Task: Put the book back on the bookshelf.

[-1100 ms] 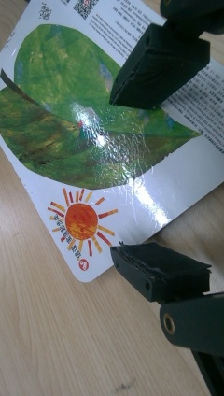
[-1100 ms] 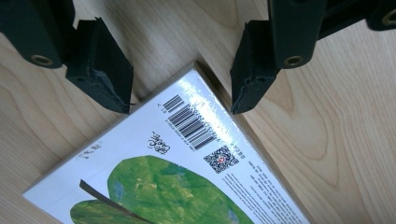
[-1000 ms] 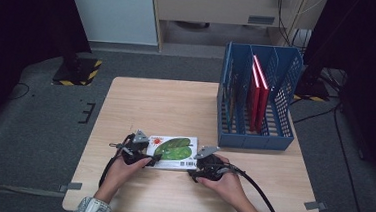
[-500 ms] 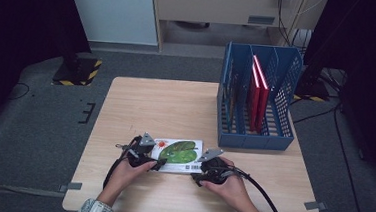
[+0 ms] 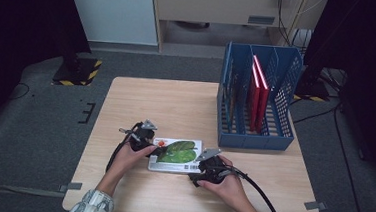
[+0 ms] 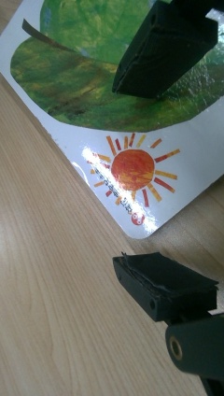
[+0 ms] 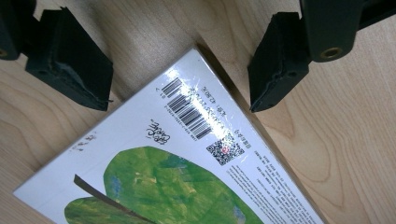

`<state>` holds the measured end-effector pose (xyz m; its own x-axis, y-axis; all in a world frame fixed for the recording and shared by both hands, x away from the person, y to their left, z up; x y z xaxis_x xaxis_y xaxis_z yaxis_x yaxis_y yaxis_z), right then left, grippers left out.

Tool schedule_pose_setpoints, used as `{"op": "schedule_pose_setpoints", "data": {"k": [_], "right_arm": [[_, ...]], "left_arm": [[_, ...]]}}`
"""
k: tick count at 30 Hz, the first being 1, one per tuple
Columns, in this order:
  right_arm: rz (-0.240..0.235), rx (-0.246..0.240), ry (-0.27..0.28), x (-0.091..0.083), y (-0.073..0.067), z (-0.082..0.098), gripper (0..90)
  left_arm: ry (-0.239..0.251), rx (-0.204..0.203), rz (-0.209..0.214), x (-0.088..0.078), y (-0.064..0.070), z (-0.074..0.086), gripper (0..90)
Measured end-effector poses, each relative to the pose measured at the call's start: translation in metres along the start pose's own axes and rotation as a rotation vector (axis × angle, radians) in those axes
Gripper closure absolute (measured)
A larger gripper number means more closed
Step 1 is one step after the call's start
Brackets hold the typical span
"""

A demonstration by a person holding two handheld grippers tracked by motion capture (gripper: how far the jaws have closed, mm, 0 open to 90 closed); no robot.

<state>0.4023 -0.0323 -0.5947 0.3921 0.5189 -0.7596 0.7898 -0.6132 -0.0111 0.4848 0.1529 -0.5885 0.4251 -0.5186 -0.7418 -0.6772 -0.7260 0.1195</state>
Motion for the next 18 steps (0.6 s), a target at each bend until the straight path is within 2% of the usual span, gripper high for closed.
{"op": "schedule_pose_setpoints", "data": {"k": [4, 9, 18], "right_arm": [[0.005, 0.011, 0.003, 0.0012, -0.0002, -0.0004, 19.0], [0.003, 0.006, 0.005, 0.0028, -0.0010, -0.0004, 15.3], [0.015, 0.024, 0.027, 0.0088, -0.0018, -0.0027, 6.7]], "left_arm": [[0.003, -0.024, 0.019, 0.0018, 0.0006, 0.0007, 14.5], [0.010, -0.018, 0.031, 0.0021, 0.0030, 0.0011, 15.6], [0.030, -0.023, 0.026, 0.0038, 0.0071, 0.0000, 17.0]]}}
Point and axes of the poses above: each handheld gripper's, and its own axes: x roughly forward along the jaws, z roughly out of its underside, y roughly to its right, the point moved 9 cm from there along x, roughly forward along the jaws, and after that the axes turned 1 degree about y, right-handed, at the moved point
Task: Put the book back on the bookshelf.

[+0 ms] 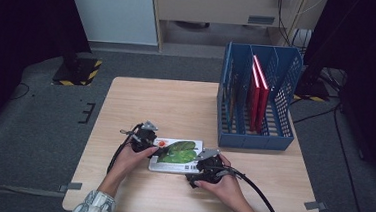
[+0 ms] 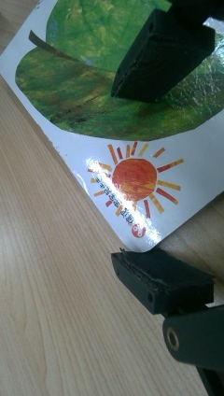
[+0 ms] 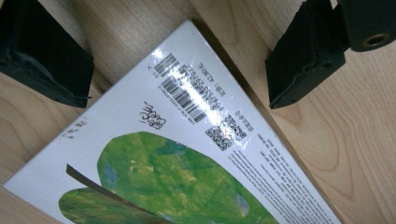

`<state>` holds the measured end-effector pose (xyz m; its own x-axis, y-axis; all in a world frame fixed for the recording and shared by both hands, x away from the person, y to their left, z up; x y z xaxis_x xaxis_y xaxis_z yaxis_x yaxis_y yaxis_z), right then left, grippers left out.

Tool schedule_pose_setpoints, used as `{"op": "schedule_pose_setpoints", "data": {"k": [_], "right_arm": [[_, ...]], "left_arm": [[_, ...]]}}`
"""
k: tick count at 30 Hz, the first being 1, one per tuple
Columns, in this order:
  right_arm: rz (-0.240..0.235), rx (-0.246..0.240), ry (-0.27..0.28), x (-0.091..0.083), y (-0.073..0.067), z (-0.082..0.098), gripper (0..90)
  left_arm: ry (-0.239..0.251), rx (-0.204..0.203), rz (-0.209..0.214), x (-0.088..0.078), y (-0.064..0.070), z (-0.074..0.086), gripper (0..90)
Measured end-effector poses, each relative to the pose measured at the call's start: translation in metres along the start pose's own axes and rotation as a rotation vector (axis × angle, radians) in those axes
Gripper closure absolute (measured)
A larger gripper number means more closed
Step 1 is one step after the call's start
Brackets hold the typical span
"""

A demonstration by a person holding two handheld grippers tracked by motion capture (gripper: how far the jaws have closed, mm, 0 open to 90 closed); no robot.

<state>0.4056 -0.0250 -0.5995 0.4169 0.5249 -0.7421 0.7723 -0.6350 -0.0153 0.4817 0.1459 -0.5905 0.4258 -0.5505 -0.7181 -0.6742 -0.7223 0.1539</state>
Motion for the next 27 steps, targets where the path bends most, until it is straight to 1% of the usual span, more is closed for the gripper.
{"op": "schedule_pose_setpoints", "data": {"k": [1, 3, 5, 8, 11, 15, 19, 27], "right_arm": [[0.001, 0.001, 0.001, 0.0004, -0.0002, -0.0001, 6.2], [0.004, 0.003, 0.006, 0.0012, -0.0004, -0.0001, 5.2], [0.009, 0.011, 0.013, 0.0020, -0.0006, -0.0006, 4.3], [0.018, 0.018, 0.013, 0.0026, -0.0008, -0.0007, 3.7], [0.027, 0.024, 0.016, 0.0037, -0.0016, -0.0011, 2.3], [0.029, 0.032, 0.005, 0.0043, -0.0034, -0.0010, 0.6], [0.033, 0.031, -0.001, 0.0047, -0.0037, -0.0016, 0.3], [0.036, 0.024, 0.009, 0.0050, -0.0034, -0.0015, 0.1]], "left_arm": [[0.010, -0.003, -0.001, 0.0003, -0.0001, -0.0003, 17.2], [0.015, -0.010, -0.005, -0.0002, -0.0007, -0.0004, 18.4], [0.025, -0.028, -0.013, 0.0001, -0.0016, -0.0017, 21.9], [0.023, -0.037, -0.019, 0.0002, -0.0015, -0.0025, 23.5], [0.014, -0.038, -0.028, -0.0001, -0.0015, -0.0031, 24.5], [0.010, -0.038, -0.035, -0.0010, -0.0011, -0.0042, 26.0], [0.010, -0.042, -0.042, -0.0015, -0.0014, -0.0049, 27.3], [-0.003, -0.040, -0.054, -0.0039, -0.0012, -0.0051, 29.9]]}}
Point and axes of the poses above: each handheld gripper's, and its own axes: x roughly forward along the jaws, z roughly out of its underside, y roughly to its right, the point moved 9 cm from there along x, roughly forward along the jaws, and after that the axes turned 1 degree about y, right-handed, at the moved point
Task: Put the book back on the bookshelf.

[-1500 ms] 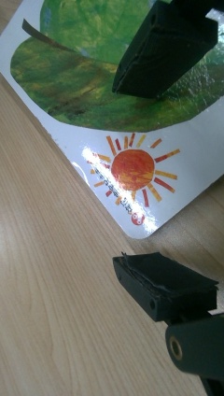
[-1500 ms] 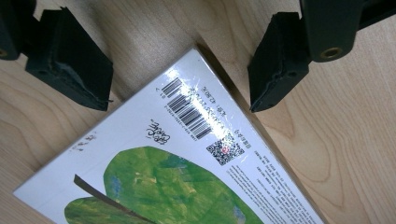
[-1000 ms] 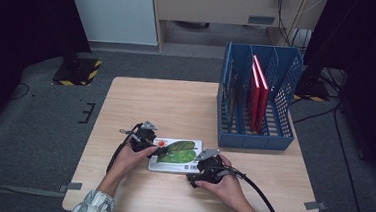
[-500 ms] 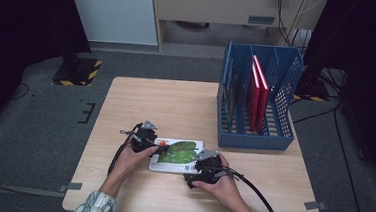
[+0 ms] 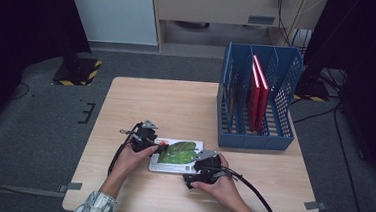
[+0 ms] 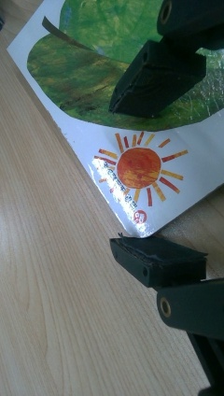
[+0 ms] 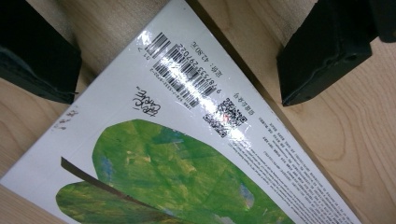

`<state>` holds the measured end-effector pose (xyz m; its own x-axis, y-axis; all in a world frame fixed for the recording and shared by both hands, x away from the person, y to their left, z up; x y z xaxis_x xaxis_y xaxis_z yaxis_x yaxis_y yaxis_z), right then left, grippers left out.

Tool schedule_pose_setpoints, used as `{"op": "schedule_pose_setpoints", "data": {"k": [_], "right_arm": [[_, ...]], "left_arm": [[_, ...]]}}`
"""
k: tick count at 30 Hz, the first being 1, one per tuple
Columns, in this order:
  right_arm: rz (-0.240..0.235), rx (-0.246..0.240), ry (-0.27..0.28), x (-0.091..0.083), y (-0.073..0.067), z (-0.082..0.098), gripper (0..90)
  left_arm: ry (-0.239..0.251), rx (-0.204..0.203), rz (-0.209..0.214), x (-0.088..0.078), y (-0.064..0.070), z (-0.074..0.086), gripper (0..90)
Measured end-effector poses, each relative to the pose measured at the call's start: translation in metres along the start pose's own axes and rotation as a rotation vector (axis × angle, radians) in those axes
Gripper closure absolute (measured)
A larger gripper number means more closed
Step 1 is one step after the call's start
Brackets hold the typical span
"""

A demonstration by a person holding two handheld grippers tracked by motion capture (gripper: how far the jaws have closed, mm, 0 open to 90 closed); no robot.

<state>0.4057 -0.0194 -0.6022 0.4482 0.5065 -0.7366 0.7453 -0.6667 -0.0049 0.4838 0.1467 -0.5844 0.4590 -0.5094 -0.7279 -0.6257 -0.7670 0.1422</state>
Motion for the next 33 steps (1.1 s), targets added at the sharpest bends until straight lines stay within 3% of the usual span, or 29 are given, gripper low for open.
{"op": "schedule_pose_setpoints", "data": {"k": [9, 15, 19, 21, 28, 33], "right_arm": [[0.001, 0.005, -0.001, 0.0001, -0.0002, -0.0002, 0.1], [-0.013, -0.003, -0.015, -0.0011, -0.0005, 0.0009, 0.4], [-0.018, -0.008, -0.031, -0.0035, -0.0035, 0.0031, 0.4], [-0.017, -0.014, -0.028, -0.0035, -0.0034, 0.0032, 0.3], [-0.006, 0.000, -0.021, -0.0026, -0.0039, 0.0022, 0.1], [-0.003, 0.002, -0.023, -0.0023, -0.0038, 0.0018, 0.1]], "left_arm": [[0.003, -0.009, 0.003, -0.0005, -0.0014, 0.0002, 32.3], [0.026, -0.048, 0.043, 0.0000, -0.0060, 0.0033, 34.5], [0.022, -0.046, 0.038, -0.0023, -0.0073, 0.0056, 34.0], [0.023, -0.051, 0.054, -0.0025, -0.0060, 0.0056, 34.8], [0.025, -0.084, 0.030, -0.0033, -0.0080, 0.0042, 41.5], [0.020, -0.082, 0.025, -0.0047, -0.0075, 0.0029, 42.1]]}}
Point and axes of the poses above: each handheld gripper's, and its own axes: x roughly forward along the jaws, z roughly out of its underside, y roughly to its right, the point moved 9 cm from there along x, roughly forward along the jaws, and after that the axes turned 1 degree about y, right-handed, at the moved point
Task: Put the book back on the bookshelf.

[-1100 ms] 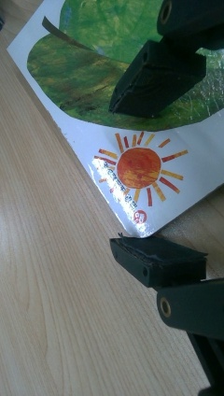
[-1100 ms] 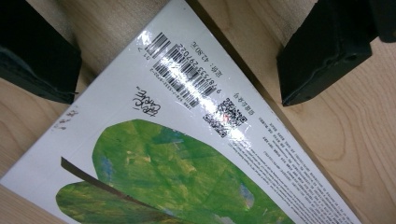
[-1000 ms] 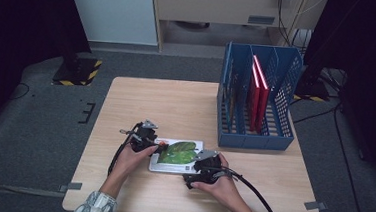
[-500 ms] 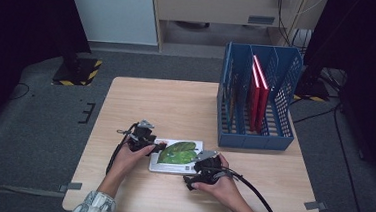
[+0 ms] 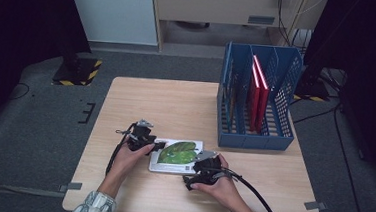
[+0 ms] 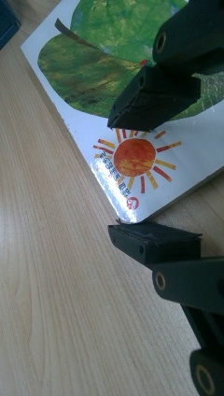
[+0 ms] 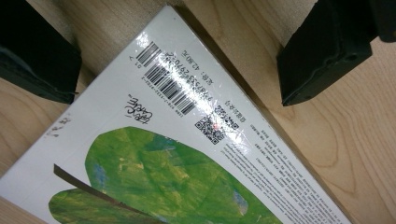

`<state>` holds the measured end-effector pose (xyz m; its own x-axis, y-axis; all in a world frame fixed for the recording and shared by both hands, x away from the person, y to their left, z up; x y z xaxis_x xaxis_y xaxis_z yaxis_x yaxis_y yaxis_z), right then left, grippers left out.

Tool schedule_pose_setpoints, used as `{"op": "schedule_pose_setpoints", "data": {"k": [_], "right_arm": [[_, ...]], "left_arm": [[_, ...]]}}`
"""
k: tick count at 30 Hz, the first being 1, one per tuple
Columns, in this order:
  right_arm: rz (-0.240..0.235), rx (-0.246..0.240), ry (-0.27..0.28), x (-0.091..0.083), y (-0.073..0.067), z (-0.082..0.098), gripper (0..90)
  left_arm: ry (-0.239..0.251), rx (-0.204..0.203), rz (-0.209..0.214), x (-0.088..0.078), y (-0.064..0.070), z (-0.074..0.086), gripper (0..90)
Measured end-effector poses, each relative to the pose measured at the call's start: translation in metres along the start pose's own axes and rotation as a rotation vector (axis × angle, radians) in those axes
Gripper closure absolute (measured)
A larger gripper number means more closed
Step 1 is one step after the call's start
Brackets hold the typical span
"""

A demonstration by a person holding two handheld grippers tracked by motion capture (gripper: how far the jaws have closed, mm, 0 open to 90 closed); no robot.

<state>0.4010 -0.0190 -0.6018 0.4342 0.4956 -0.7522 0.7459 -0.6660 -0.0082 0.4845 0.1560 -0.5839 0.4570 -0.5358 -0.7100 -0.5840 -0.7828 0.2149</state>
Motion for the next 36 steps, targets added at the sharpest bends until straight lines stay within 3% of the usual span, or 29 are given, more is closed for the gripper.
{"op": "schedule_pose_setpoints", "data": {"k": [10, 14, 25, 36], "right_arm": [[0.006, 0.003, -0.006, 0.000, 0.000, 0.000, 0.1], [0.010, 0.009, -0.006, 0.001, 0.000, -0.001, 0.1], [0.038, 0.036, 0.005, 0.003, 0.006, -0.003, 0.1], [0.077, 0.095, 0.026, 0.005, 0.004, -0.006, 0.0]], "left_arm": [[0.016, 0.000, 0.001, -0.006, 0.002, -0.005, 42.1], [0.045, -0.002, 0.011, -0.013, 0.004, -0.011, 42.1], [0.053, 0.013, 0.014, -0.018, 0.010, -0.016, 42.3], [0.073, 0.035, -0.003, -0.027, 0.014, -0.024, 42.3]]}}
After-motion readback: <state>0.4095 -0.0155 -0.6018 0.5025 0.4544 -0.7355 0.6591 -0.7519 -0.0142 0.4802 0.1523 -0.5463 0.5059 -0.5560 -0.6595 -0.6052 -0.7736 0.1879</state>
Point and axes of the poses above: each handheld gripper's, and its own axes: x roughly forward along the jaws, z roughly out of its underside, y roughly to its right, the point moved 9 cm from there along x, roughly forward along the jaws, and after that the axes turned 1 degree about y, right-handed, at the moved point
